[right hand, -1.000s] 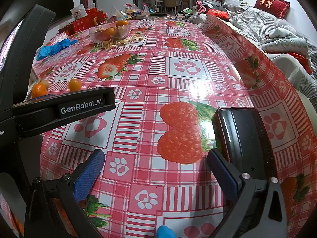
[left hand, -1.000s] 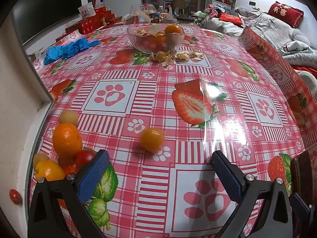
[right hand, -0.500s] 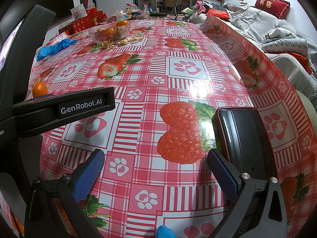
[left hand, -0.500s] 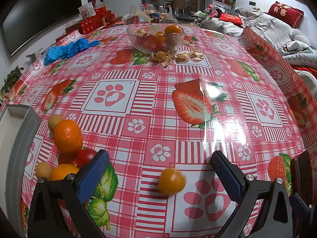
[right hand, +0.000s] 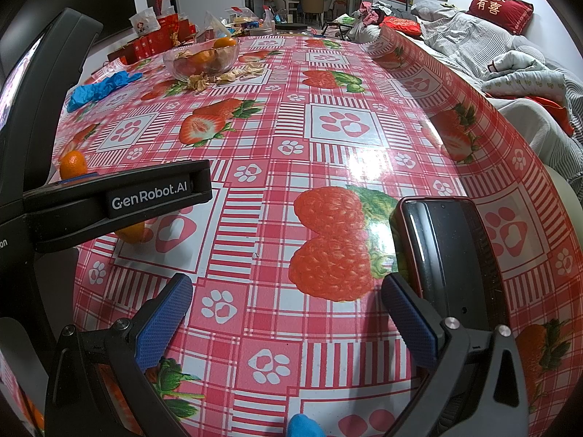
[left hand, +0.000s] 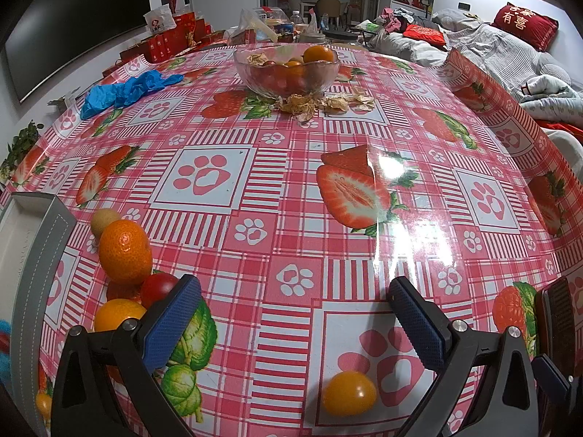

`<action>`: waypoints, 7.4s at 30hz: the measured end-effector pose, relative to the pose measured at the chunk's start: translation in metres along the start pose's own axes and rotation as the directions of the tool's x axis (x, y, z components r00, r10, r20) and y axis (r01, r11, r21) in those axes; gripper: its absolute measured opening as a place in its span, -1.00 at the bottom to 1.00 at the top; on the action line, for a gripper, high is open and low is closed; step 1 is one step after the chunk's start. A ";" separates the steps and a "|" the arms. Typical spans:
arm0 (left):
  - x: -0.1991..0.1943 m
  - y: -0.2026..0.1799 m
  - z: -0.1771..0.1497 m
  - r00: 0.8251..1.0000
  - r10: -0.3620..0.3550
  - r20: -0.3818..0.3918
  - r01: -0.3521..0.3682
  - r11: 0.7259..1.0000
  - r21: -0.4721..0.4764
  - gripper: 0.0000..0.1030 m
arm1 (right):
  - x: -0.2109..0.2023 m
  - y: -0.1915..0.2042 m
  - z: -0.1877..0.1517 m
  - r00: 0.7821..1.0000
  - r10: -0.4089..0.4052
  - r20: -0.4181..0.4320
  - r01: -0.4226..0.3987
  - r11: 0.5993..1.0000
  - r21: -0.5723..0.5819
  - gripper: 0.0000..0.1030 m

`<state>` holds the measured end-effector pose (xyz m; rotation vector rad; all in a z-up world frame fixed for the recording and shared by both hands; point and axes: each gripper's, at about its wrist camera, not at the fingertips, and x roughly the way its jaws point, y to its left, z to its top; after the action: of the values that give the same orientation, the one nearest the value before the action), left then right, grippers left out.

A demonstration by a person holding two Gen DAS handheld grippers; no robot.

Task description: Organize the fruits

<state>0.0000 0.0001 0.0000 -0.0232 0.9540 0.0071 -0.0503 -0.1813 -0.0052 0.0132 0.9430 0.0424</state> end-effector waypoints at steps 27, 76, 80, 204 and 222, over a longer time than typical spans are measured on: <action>0.000 0.000 0.000 1.000 0.000 0.000 0.000 1.000 -0.001 1.00 | 0.000 0.000 0.000 1.000 0.000 0.000 0.000 1.000 0.000 1.00; -0.088 0.033 -0.024 0.990 0.019 0.143 -0.036 0.992 0.119 1.00 | 0.000 0.000 0.000 1.000 0.000 0.000 0.000 1.000 0.001 1.00; -0.109 0.071 -0.060 0.996 0.002 0.089 -0.009 0.997 0.078 1.00 | 0.000 0.000 0.000 1.000 -0.001 0.000 0.001 1.000 0.001 1.00; -0.145 0.283 -0.091 0.984 0.149 0.095 -0.122 0.963 -0.241 -0.53 | -0.062 0.238 0.030 0.828 0.527 -0.192 -0.561 0.772 -0.299 -0.55; -0.110 0.324 -0.113 0.986 0.166 0.009 -0.156 0.941 -0.300 -0.53 | -0.030 0.341 0.015 0.783 0.515 -0.348 -0.617 0.714 -0.332 -0.52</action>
<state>-0.1613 0.3217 0.0194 -0.2240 0.9116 0.3030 -0.0662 0.1584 0.0385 -0.1138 1.1178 0.8571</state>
